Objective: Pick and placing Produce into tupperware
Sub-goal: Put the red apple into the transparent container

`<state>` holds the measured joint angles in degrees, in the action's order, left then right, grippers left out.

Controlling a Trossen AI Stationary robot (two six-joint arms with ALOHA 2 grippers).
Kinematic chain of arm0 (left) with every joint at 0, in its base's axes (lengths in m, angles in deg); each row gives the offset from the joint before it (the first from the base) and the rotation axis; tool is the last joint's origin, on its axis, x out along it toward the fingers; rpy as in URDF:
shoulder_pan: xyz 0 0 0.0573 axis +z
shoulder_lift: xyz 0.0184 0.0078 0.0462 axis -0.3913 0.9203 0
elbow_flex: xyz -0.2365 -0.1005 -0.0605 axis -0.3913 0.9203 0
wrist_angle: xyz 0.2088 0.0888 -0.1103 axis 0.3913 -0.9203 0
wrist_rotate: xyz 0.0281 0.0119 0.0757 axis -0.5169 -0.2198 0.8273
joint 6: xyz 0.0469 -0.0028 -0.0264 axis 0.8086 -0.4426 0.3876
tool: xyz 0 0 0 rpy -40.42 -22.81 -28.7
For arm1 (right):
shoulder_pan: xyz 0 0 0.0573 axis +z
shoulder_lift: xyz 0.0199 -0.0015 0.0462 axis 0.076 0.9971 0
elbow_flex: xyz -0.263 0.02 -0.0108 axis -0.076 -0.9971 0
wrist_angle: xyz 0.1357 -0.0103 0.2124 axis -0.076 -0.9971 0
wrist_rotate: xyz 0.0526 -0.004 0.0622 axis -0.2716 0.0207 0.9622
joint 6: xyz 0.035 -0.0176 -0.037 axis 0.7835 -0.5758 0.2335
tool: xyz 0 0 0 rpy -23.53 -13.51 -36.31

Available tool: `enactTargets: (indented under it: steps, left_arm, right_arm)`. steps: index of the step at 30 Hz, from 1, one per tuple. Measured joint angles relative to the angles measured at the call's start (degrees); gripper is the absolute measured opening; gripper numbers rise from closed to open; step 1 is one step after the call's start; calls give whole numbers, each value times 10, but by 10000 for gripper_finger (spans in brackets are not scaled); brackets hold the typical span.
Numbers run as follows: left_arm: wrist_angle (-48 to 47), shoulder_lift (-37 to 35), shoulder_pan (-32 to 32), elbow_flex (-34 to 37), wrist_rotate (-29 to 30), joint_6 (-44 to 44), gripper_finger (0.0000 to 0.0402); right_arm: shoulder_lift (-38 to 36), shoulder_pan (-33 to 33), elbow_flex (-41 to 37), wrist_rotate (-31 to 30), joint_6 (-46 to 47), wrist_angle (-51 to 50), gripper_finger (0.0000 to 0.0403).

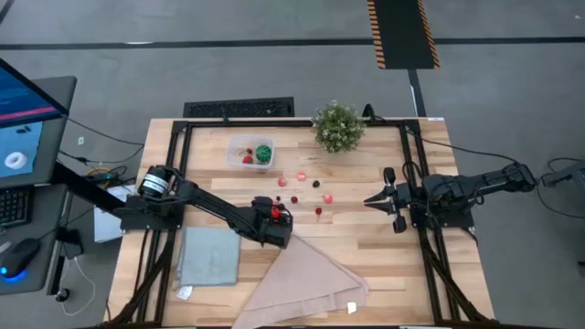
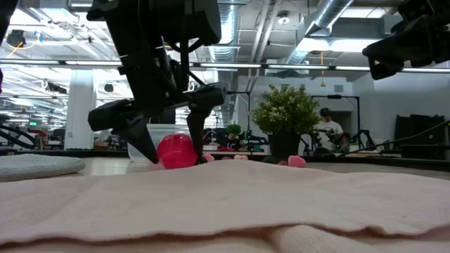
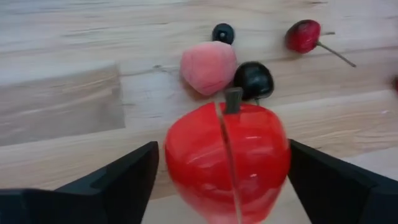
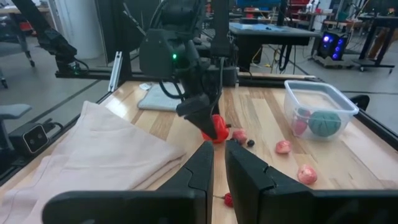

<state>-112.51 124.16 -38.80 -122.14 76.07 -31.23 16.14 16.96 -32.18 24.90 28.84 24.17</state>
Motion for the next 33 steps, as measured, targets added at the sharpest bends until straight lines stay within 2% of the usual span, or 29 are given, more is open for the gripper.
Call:
enactTargets:
  steps: [6, 10, 14, 21, 25, 29, 33]
  left_arm:
    - [-10, 0, 0, 0, 1, 0, 258]
    - [-15, 0, 0, 0, 4, 0, 256]
    - [-28, -13, -1, -2, 23, 1, 273]
    - [-129, -65, 6, -15, 59, 0, 255]
    - [-180, -113, 38, -16, 89, 11, 255]
    - [-198, -162, 92, -16, 98, 76, 266]
    - [-202, -200, 157, -12, 96, 135, 259]
  right_arm:
    - [1, 0, 0, 0, 0, -11, 64]
    - [1, 0, 0, 0, 0, -11, 64]
    - [1, 0, 0, 0, 0, -12, 64]
    - [1, 0, 0, 0, 0, -20, 64]
    - [1, 0, 0, 0, 0, -22, 64]
    - [1, 0, 0, 0, 0, -24, 64]
    - [1, 0, 0, 0, 0, -27, 64]
